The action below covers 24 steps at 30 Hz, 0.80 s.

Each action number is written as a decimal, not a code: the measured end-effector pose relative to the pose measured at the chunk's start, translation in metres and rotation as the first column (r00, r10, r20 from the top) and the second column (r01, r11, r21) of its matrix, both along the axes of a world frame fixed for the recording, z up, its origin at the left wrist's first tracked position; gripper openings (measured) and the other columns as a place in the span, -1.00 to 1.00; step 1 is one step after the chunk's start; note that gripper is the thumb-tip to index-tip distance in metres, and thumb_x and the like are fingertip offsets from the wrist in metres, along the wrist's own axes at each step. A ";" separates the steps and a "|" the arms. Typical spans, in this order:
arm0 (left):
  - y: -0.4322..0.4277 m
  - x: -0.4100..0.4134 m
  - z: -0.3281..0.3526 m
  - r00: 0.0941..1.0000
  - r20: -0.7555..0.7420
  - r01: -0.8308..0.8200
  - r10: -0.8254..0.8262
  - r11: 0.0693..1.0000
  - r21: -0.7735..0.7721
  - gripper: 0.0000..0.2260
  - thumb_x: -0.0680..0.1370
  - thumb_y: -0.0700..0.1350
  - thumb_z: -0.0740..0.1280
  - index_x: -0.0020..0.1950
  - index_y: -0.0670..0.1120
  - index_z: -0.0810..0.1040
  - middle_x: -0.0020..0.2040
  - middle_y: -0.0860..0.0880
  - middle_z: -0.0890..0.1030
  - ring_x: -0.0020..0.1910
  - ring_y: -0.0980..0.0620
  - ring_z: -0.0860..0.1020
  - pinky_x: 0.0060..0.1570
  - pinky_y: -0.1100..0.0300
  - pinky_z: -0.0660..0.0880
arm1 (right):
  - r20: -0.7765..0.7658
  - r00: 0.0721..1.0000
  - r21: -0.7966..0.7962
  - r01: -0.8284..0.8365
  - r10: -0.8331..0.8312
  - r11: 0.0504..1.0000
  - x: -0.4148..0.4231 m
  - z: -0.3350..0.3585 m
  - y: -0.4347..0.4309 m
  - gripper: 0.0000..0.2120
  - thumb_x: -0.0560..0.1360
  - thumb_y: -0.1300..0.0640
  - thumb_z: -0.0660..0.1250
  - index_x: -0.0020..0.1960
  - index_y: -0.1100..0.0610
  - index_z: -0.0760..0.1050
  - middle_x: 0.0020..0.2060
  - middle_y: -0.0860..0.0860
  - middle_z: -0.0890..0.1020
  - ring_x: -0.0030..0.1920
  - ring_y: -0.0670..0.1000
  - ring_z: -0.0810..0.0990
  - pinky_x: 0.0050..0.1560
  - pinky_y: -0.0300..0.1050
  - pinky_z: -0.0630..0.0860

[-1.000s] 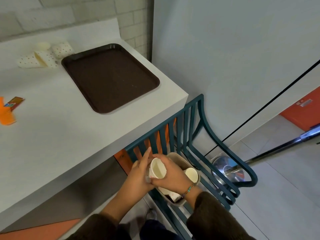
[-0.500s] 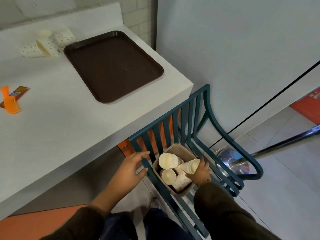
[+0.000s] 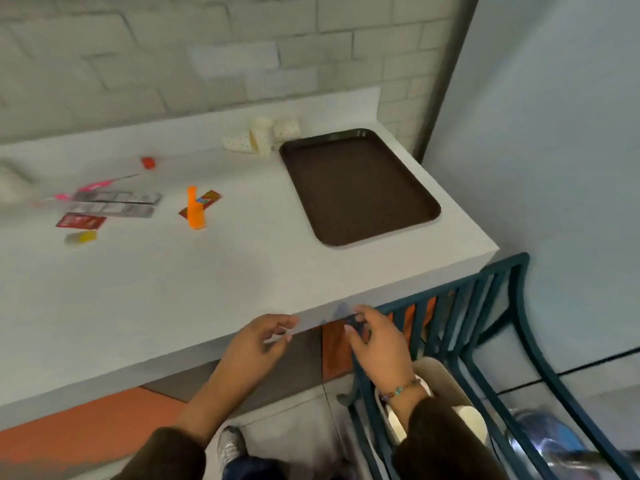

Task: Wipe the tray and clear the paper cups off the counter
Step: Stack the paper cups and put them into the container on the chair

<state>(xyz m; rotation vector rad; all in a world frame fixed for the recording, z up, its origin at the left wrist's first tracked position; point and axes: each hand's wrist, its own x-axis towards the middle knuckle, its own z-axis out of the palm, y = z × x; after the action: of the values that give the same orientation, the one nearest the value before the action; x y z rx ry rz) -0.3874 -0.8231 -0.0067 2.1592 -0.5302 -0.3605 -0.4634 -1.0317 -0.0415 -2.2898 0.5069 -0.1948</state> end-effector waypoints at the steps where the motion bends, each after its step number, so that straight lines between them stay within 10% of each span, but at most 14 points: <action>1: 0.012 0.005 0.005 0.999 0.018 -0.042 0.043 0.999 -0.011 -0.69 0.51 -0.21 0.35 -0.01 0.25 0.52 0.03 0.25 0.58 -0.02 0.29 0.56 0.07 0.40 0.45 | 0.042 0.998 0.014 -0.054 0.053 0.998 0.013 0.013 0.012 -0.68 0.49 -0.01 0.31 0.23 -0.02 0.45 0.04 -0.08 0.60 0.03 -0.08 0.55 0.08 -0.18 0.49; 12: 0.221 0.086 0.051 0.851 0.061 -0.504 0.522 0.843 -0.185 -0.74 0.51 -0.19 0.34 -0.05 0.22 0.58 -0.04 0.21 0.64 -0.11 0.27 0.57 -0.12 0.54 0.42 | 0.117 0.836 -0.121 -0.524 0.536 0.843 0.194 0.093 0.219 -0.71 0.51 -0.12 0.27 0.20 -0.11 0.43 0.03 -0.15 0.58 -0.09 -0.18 0.49 -0.06 -0.37 0.39; 24: 0.472 0.223 0.063 0.790 0.014 -0.603 0.613 0.781 -0.163 -0.71 0.51 -0.20 0.34 -0.10 0.24 0.58 -0.04 0.19 0.65 -0.12 0.21 0.60 -0.11 0.49 0.45 | 0.076 0.803 -0.154 -0.576 0.591 0.803 0.389 0.120 0.436 -0.77 0.47 0.05 0.35 0.11 0.02 0.52 -0.06 -0.04 0.62 -0.08 0.02 0.60 -0.16 -0.26 0.37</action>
<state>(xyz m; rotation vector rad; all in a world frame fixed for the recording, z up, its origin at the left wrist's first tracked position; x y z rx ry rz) -0.1642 -0.3508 0.0562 2.0640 0.1288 0.1131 -0.0742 -0.5953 0.0785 -2.4205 -0.3018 -0.0532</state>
